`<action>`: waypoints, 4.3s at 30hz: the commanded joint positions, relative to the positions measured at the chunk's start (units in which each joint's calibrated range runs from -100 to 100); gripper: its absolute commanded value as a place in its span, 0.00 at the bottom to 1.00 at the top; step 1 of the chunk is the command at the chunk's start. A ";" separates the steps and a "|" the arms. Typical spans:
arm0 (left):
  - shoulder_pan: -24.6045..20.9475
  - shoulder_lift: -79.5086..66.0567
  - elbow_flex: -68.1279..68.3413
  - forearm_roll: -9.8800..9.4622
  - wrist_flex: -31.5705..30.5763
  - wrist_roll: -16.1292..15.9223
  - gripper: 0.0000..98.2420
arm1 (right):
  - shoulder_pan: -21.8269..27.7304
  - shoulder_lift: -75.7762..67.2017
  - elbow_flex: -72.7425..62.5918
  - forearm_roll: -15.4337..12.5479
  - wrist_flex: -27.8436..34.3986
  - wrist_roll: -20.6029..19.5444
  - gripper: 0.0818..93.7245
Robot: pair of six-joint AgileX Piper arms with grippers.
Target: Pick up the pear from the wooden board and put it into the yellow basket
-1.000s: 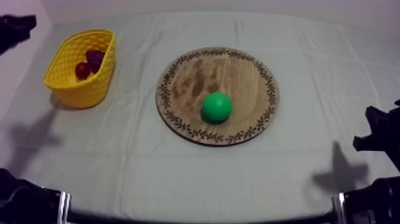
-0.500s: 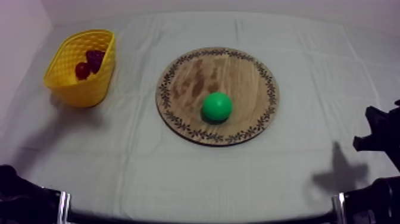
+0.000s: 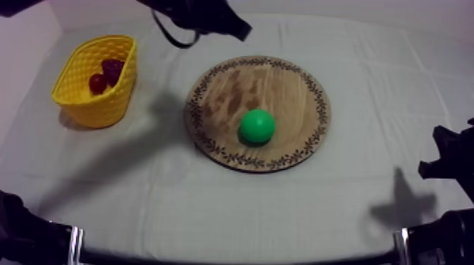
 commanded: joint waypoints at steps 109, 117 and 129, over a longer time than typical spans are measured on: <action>1.81 40.20 -25.47 10.91 23.49 7.05 0.49 | 0.00 -0.05 0.05 0.02 -0.03 0.00 0.00; -0.19 25.05 -14.50 10.09 24.31 5.37 0.49 | 0.00 -0.05 0.05 0.02 -0.03 0.00 0.00; -8.52 -1.79 10.12 8.19 27.75 0.68 0.52 | 0.00 -0.05 0.05 0.02 -0.03 0.00 0.00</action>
